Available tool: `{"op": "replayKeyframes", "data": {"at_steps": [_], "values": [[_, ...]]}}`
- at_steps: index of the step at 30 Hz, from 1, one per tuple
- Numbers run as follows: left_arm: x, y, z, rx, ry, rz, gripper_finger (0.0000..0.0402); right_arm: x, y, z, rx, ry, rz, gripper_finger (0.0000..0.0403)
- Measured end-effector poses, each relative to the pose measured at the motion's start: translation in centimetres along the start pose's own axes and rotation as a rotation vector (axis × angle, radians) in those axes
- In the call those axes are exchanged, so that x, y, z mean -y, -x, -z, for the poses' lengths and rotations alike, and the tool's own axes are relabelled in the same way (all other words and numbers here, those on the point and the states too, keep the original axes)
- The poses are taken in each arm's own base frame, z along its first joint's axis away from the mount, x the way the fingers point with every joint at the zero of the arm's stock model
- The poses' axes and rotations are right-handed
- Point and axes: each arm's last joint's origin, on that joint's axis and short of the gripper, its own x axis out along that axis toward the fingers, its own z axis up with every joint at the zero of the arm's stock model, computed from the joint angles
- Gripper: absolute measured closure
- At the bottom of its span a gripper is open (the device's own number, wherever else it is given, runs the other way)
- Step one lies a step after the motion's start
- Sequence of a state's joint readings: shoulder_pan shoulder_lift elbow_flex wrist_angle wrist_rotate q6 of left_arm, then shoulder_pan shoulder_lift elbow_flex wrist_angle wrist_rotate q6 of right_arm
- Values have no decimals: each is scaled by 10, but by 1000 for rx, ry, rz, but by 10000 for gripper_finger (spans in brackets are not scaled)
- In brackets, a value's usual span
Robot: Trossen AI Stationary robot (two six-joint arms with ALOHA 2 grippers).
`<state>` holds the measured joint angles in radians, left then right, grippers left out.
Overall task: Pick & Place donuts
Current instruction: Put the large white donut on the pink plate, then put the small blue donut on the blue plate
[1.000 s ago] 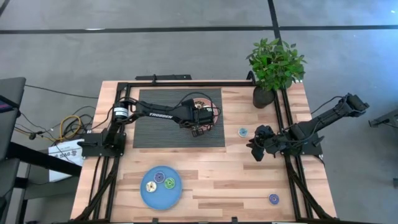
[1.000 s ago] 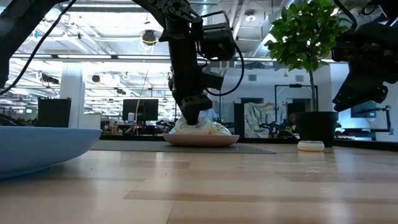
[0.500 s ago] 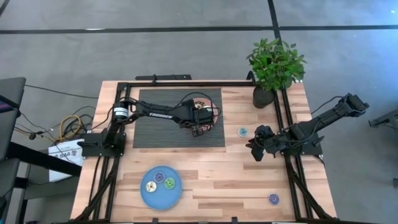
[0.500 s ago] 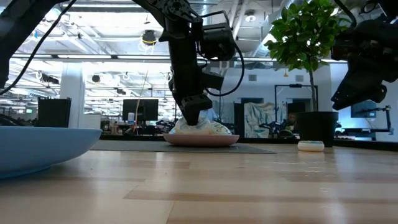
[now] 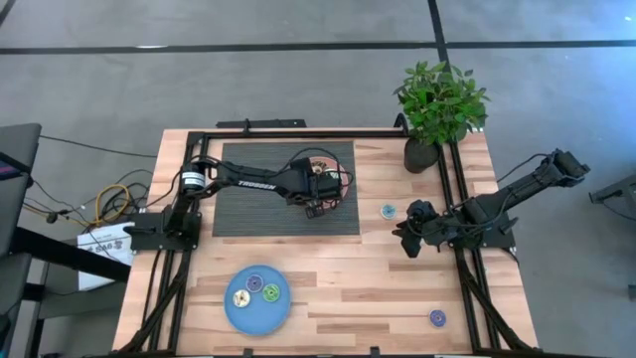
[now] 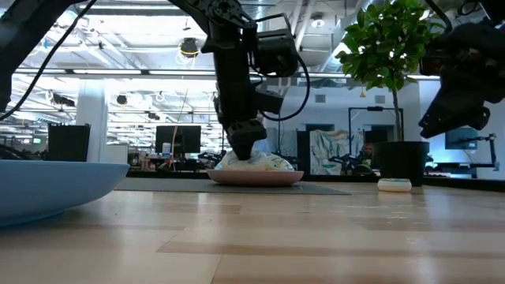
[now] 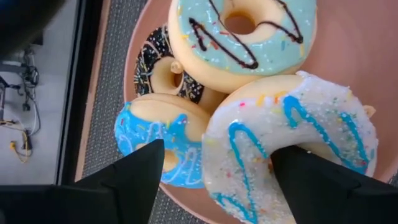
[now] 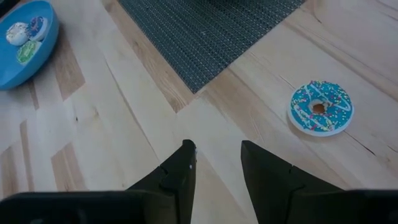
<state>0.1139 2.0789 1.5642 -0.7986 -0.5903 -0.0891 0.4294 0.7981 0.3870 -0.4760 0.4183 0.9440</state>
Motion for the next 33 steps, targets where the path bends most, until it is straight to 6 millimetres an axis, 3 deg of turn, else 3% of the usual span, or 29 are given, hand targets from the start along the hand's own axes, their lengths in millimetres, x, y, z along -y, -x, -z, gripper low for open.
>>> {"op": "replayKeyframes", "data": {"at_steps": [11,22,33], "values": [[1,29,-10,5,-12,61,110,-1,0,0,-2,-2,-9,285],[2,62,-11,-75,130,106,110,-1,0,1,-25,3,-27,285],[43,100,-2,-146,306,285,111,-4,0,-3,10,-21,-52,285]]}}
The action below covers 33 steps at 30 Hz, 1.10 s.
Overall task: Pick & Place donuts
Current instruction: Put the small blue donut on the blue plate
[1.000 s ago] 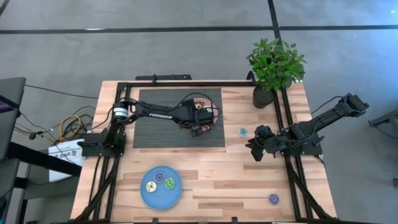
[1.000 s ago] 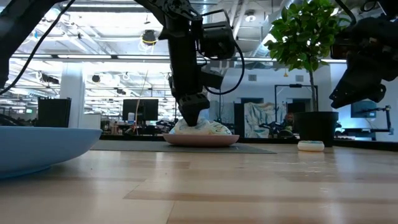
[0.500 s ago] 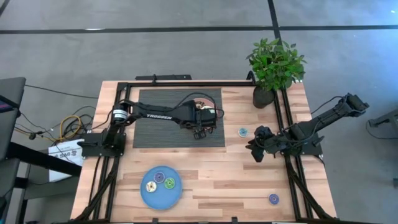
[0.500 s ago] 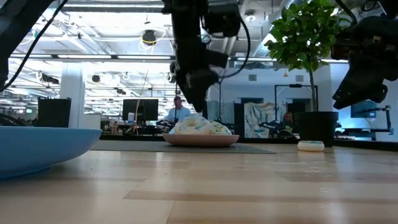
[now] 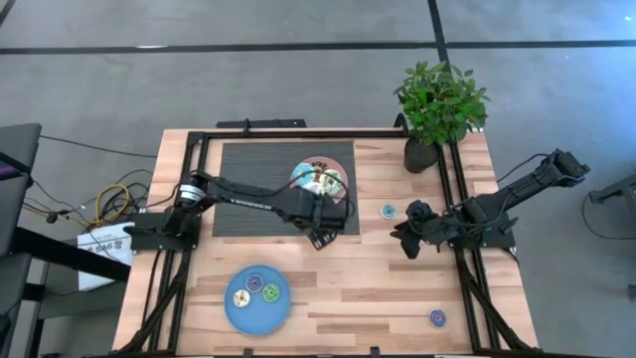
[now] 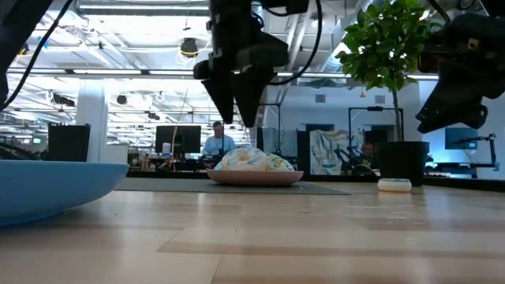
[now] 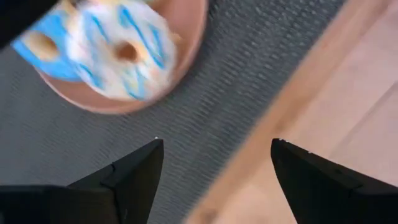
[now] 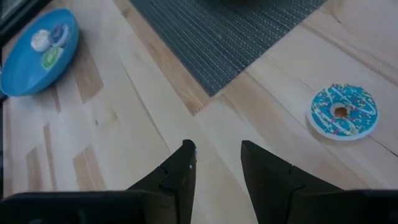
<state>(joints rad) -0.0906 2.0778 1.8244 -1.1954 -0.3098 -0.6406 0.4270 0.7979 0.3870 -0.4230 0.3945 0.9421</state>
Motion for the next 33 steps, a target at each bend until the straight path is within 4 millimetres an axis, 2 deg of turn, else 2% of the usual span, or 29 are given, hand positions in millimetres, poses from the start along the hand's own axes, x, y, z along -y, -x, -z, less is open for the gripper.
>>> {"op": "replayKeyframes", "data": {"at_steps": [4,7,13,16,18,22,26,30,33], "values": [[19,4,12,24,85,24,129,0,-1,-3,24,-21,-6,285],[38,12,22,65,54,64,167,-2,-1,-7,45,-47,-24,285],[66,22,46,85,-49,132,302,-3,-2,-12,77,-42,-44,285],[79,29,54,166,-124,132,377,-4,-2,-16,98,-21,-61,285],[84,34,59,216,-162,112,392,-7,0,-19,107,-3,-66,285],[79,27,65,214,-193,125,398,-14,4,-27,108,14,-40,287],[71,21,73,278,-161,239,400,-24,2,-34,59,48,33,300],[48,23,98,336,-124,325,401,-32,-7,-41,-20,36,142,312],[23,32,118,412,-92,404,401,-32,-16,-47,-105,-13,252,314]]}}
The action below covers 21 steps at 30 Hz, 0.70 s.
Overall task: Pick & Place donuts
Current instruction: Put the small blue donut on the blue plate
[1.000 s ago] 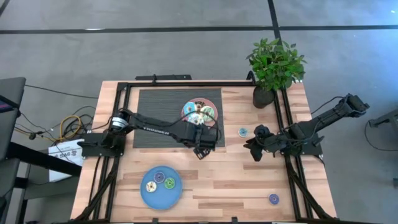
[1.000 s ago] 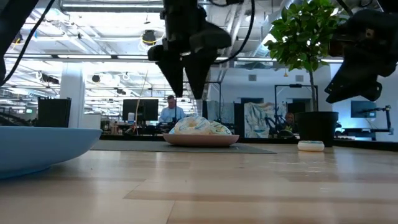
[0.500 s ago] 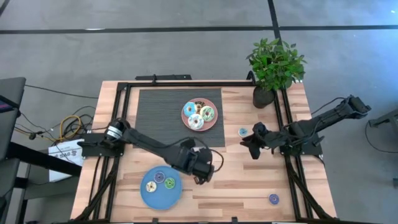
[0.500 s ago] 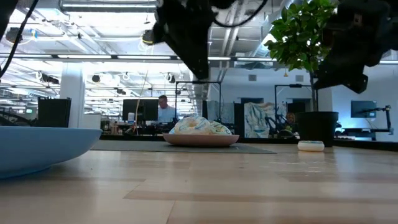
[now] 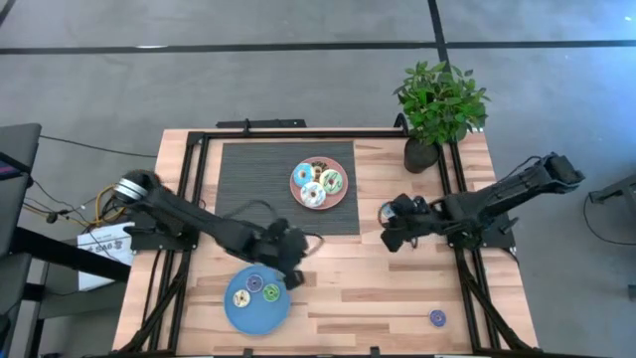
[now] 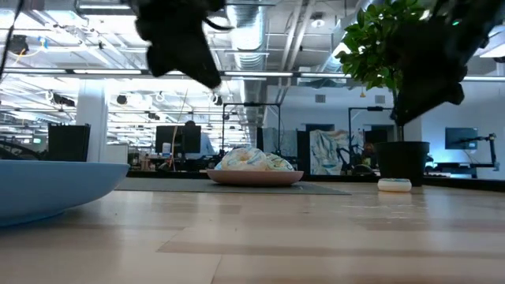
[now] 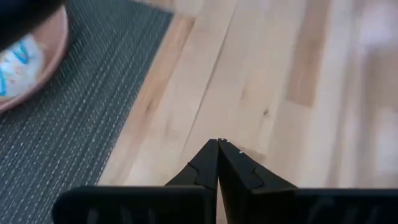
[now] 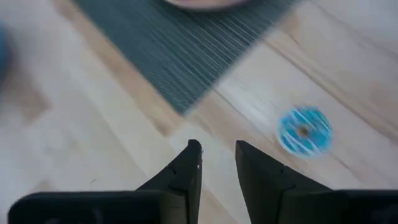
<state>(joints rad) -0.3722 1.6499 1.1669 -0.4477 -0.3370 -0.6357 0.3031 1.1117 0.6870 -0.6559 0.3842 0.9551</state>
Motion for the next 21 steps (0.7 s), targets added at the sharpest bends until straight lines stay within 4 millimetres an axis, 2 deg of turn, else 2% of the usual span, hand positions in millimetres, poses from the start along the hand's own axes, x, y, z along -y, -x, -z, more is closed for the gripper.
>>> {"op": "replayKeyframes", "data": {"at_steps": [5,11,15,21], "values": [[-32,43,26,141,35,116,401,1,-11,-13,-137,-79,187,292],[-73,83,57,181,-80,158,401,9,-35,-24,-188,-209,325,216],[-87,102,64,240,9,196,401,16,-52,-28,-216,-256,387,152],[-94,115,65,271,35,216,401,22,-76,-31,-239,-267,450,83]]}}
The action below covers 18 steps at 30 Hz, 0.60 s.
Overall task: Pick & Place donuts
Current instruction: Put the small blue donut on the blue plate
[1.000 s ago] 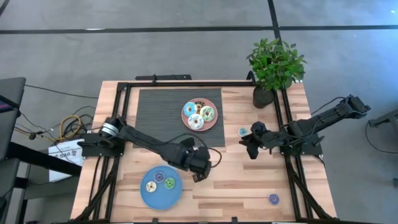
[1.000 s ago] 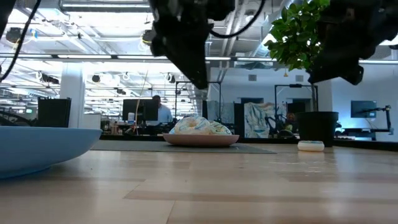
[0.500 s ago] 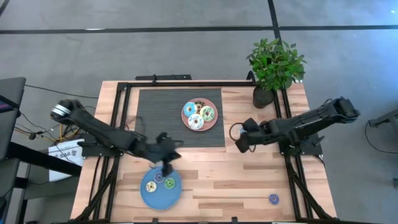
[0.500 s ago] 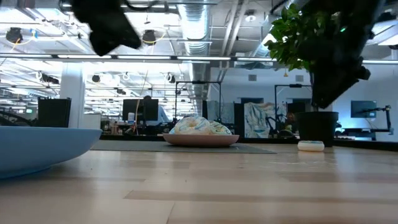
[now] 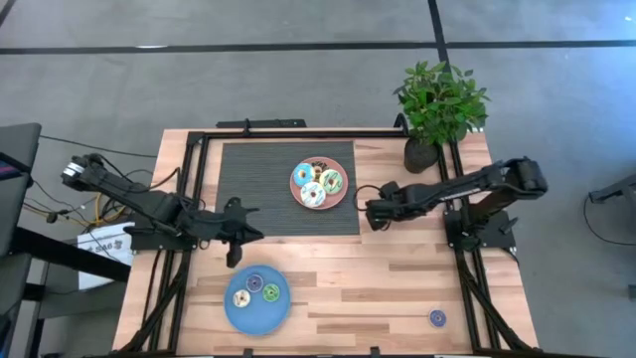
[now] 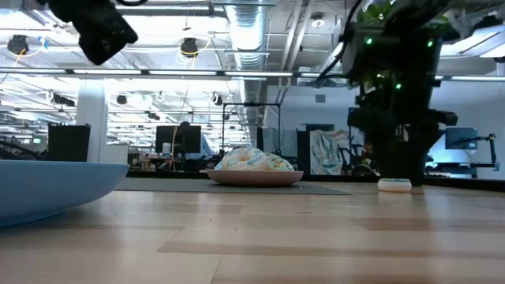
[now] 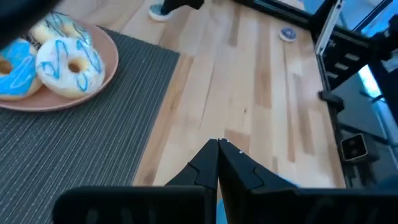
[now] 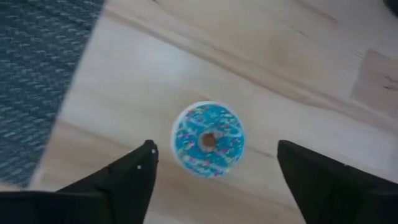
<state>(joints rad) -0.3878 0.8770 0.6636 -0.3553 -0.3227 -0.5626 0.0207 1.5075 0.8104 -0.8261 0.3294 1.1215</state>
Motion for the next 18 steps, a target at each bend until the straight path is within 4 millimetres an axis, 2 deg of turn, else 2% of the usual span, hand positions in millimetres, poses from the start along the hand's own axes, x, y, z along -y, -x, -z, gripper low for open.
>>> {"op": "replayKeyframes", "data": {"at_steps": [4,7,12,18], "values": [[0,-1,1,-9,-5,-6,401,-5,-17,-4,-10,-1,38,59],[-1,-2,3,-31,4,-18,402,-8,-28,-5,-30,1,62,58],[0,-3,4,-47,10,-4,402,-8,-37,-5,-43,-3,71,84],[0,-3,5,-55,10,2,402,-6,-36,-4,-44,-23,34,123]]}}
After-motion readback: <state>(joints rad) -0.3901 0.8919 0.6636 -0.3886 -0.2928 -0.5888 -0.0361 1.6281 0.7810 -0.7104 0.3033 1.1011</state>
